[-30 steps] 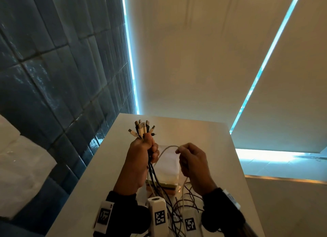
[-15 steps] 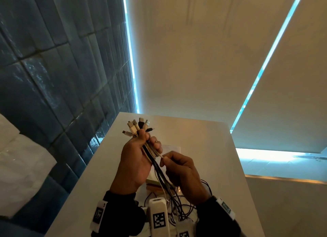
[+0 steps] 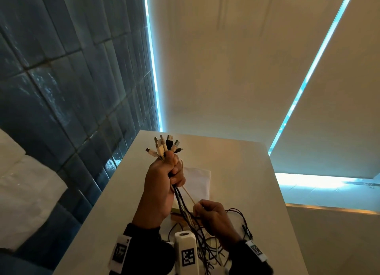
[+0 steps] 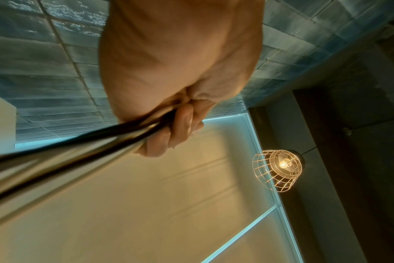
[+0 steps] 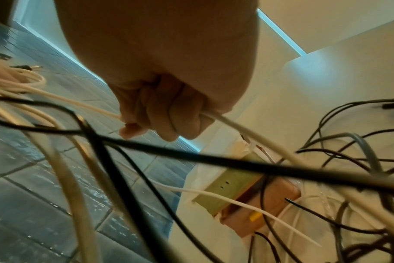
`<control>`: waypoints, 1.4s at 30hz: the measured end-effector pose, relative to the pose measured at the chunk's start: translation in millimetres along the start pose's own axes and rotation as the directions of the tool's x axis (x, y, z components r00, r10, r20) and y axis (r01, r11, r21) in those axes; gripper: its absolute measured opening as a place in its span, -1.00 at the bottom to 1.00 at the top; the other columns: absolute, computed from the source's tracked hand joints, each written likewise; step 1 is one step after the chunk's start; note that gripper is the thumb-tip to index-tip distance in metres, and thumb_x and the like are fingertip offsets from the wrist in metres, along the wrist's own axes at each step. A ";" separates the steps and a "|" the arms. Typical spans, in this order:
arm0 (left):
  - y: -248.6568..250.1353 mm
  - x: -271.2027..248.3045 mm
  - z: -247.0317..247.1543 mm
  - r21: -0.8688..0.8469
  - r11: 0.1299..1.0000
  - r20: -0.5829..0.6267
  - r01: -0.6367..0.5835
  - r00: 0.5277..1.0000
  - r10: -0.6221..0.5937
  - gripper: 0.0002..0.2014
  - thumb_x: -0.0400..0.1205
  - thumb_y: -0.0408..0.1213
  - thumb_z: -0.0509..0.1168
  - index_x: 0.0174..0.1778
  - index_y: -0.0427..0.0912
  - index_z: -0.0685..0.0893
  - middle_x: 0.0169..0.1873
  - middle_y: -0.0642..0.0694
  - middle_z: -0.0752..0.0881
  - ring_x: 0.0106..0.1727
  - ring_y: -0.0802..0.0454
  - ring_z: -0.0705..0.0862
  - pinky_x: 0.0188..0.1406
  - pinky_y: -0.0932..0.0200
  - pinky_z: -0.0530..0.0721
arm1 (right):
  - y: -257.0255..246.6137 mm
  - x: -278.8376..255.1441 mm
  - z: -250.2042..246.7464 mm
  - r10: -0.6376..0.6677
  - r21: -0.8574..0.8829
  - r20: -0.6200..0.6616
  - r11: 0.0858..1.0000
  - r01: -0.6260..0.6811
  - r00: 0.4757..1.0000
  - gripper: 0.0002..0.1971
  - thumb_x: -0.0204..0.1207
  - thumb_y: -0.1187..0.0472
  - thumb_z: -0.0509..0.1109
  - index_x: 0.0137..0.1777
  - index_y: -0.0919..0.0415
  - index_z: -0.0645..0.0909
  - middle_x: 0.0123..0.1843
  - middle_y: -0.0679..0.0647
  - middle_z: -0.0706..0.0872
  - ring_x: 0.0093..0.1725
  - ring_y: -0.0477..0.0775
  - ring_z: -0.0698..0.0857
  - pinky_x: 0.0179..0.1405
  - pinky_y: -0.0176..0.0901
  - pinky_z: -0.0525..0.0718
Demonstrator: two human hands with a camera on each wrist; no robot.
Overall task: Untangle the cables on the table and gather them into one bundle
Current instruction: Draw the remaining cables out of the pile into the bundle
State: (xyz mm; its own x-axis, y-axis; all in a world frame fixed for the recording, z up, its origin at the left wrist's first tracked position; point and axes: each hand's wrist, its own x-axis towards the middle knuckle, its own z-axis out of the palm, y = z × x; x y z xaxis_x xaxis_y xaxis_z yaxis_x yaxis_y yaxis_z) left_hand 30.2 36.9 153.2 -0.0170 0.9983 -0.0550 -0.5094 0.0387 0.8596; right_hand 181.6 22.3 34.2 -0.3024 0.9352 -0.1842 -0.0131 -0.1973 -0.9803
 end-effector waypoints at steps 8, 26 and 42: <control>2.7 -3.7 -2.0 0.012 1.000 -0.002 -0.023 1.000 0.023 -0.69 0.75 -0.18 0.03 -0.32 -0.18 0.39 -0.55 0.01 0.32 -0.59 0.16 0.18 -0.58 0.23 0.18 | 39.0 12.0 -8.8 0.060 -0.188 -0.085 0.979 -0.075 0.995 -0.65 0.66 0.36 0.26 -0.40 0.22 0.53 -0.69 -0.16 0.44 -0.68 -0.25 0.39 -0.61 -0.49 0.32; 1.7 -0.9 2.2 0.126 0.988 -0.105 0.092 0.991 -0.079 -0.68 0.77 -0.21 0.02 -0.31 -0.19 0.39 -0.53 -0.03 0.36 -0.61 0.15 0.27 -0.59 0.26 0.28 | -57.0 6.4 -6.4 -0.079 0.170 -0.223 0.978 0.119 0.972 -0.78 0.68 0.31 0.21 -0.18 0.32 0.58 -0.52 0.05 0.23 -0.55 -0.04 0.11 -0.57 -0.22 0.03; 6.2 -4.6 8.9 -0.174 0.985 -0.032 0.007 0.999 -0.012 -0.77 0.60 -0.15 0.15 -0.31 -0.20 0.44 -0.46 -0.06 0.53 -0.44 0.06 0.54 -0.32 0.14 0.59 | -55.9 -9.0 13.1 -0.135 0.163 0.029 0.978 0.129 0.990 -0.81 0.47 0.17 0.34 -0.30 0.26 0.54 -0.51 0.11 0.21 -0.56 0.00 0.15 -0.55 -0.13 0.02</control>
State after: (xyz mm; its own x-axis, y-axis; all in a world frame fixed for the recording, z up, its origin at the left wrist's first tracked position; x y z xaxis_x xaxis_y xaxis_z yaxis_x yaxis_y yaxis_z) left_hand 34.8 32.9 163.3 -0.0381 0.9959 -0.0819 -0.6518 0.0374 0.7575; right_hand 172.6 21.0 91.6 -0.3254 0.9444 -0.0478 -0.2067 -0.1204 -0.9710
